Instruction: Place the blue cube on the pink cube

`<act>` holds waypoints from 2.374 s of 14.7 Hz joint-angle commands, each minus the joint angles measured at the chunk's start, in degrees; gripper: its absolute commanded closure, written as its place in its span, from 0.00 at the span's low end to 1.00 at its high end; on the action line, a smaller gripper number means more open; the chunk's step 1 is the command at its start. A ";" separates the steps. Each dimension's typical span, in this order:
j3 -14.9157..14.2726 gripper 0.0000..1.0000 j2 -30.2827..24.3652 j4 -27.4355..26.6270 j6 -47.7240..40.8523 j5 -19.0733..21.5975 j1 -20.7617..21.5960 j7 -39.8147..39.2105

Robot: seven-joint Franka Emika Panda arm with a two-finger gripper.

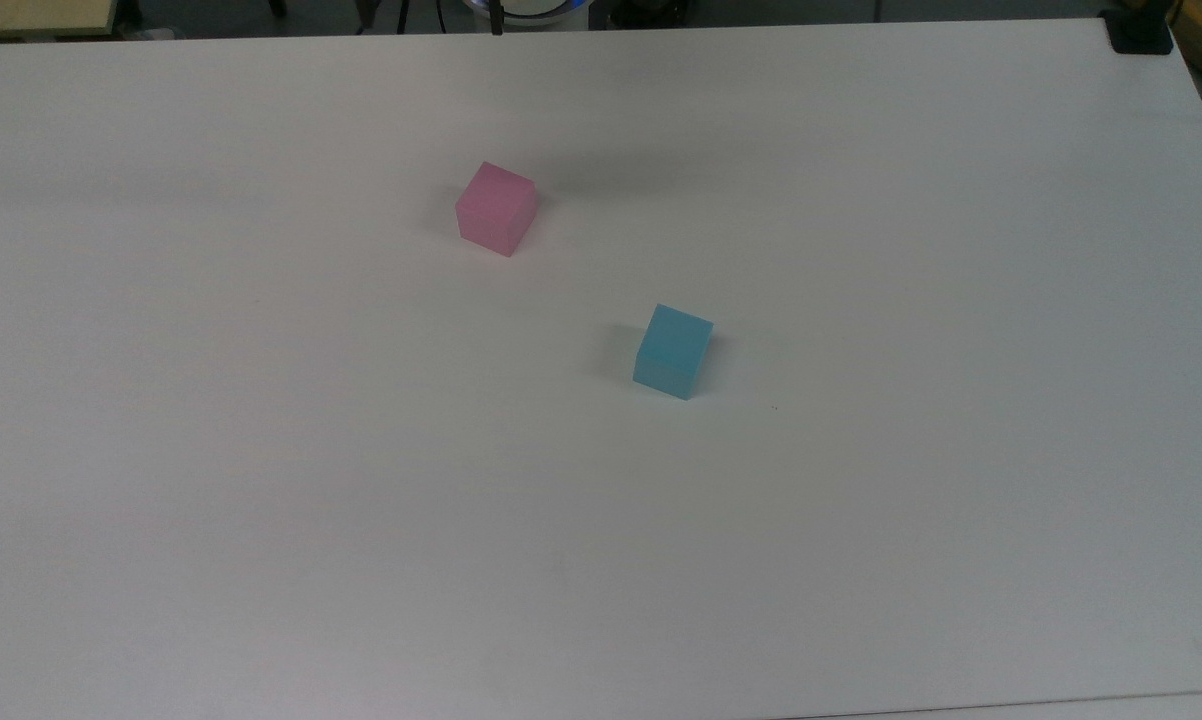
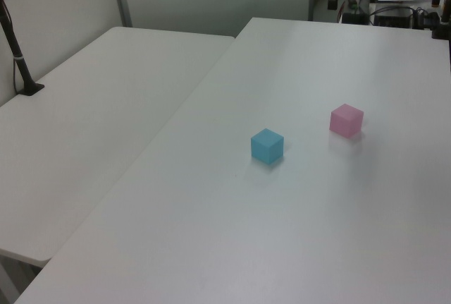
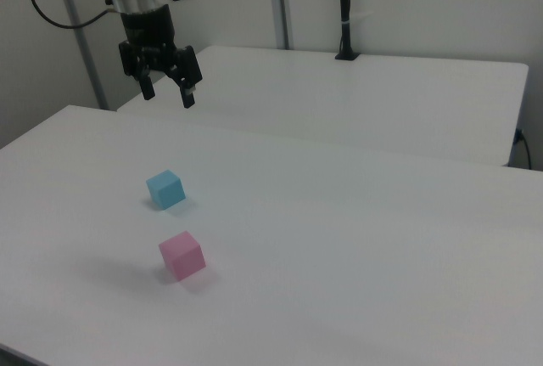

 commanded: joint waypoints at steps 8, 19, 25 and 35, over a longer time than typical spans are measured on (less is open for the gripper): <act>-1.07 0.00 -0.49 0.15 -3.29 2.09 -1.61 0.99; -0.37 0.00 1.78 0.59 -2.50 1.74 8.57 11.42; -0.46 0.00 8.72 6.91 3.03 0.35 14.82 27.86; -0.37 0.00 19.46 4.20 14.27 -2.13 16.15 34.90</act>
